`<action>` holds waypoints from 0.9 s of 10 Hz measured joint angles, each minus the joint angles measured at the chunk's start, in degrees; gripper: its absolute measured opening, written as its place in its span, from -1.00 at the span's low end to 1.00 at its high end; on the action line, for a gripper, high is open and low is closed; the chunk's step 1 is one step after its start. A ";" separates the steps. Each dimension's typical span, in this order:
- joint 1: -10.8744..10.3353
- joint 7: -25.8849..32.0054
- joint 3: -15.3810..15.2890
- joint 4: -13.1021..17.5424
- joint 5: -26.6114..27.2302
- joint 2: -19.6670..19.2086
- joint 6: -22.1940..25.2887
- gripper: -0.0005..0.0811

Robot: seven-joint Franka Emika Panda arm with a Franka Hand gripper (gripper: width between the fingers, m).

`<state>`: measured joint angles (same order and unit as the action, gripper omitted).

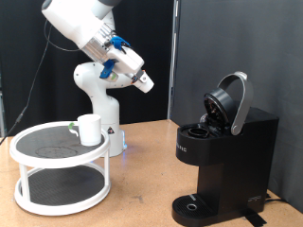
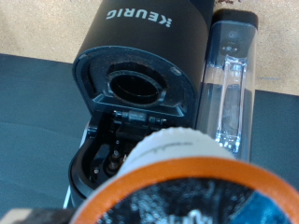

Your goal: Make a cup of coffee with the keurig machine

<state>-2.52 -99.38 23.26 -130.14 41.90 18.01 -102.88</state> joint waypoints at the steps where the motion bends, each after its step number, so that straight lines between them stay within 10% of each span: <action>1: 0.00 0.03 0.04 0.00 0.25 0.00 0.68 -0.02; 9: -2.57 -12.56 -6.91 2.40 7.66 -2.24 -2.49 -0.02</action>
<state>-5.09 -111.94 16.34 -127.74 49.56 15.77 -105.36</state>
